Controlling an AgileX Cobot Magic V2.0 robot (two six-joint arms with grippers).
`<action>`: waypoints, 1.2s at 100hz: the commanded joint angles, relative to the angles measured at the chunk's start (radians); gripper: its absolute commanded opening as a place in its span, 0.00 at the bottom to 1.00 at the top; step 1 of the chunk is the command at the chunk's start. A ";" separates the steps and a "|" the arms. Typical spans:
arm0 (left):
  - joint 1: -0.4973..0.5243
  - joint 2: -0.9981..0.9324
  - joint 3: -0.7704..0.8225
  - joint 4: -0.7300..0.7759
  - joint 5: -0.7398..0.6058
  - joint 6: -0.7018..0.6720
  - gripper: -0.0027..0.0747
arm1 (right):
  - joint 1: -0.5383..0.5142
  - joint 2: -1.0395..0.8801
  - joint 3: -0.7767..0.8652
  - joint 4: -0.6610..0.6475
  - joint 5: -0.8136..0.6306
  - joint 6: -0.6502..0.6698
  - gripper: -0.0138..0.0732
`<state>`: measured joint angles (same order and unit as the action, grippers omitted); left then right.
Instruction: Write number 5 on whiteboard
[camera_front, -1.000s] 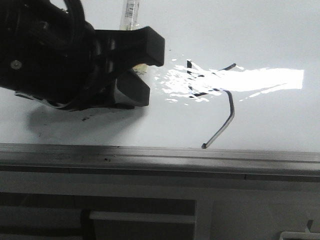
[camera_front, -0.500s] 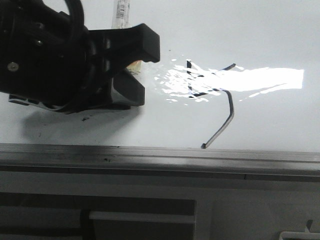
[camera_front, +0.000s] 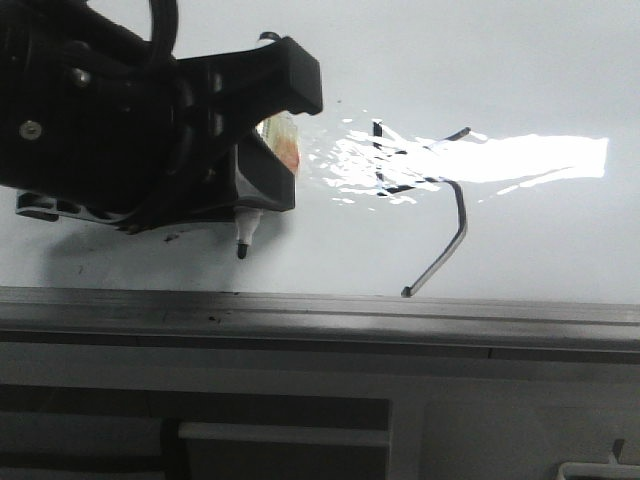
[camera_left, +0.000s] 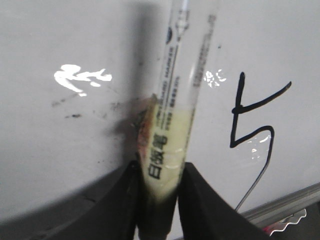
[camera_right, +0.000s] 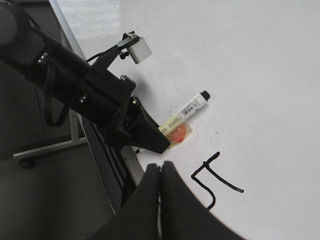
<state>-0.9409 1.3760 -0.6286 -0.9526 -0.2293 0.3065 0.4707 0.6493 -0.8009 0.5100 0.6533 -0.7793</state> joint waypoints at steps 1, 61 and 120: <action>0.017 0.006 -0.008 -0.038 -0.081 -0.004 0.35 | -0.005 -0.002 -0.025 0.030 -0.056 0.004 0.09; 0.013 -0.057 -0.008 -0.014 -0.077 -0.002 0.80 | -0.005 -0.009 -0.025 0.018 -0.071 0.005 0.09; 0.013 -0.766 0.189 0.419 0.182 0.008 0.09 | -0.005 -0.545 0.256 -0.392 -0.097 0.271 0.09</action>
<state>-0.9295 0.6697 -0.4562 -0.5973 -0.0085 0.3147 0.4707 0.1596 -0.5656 0.1404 0.6173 -0.5299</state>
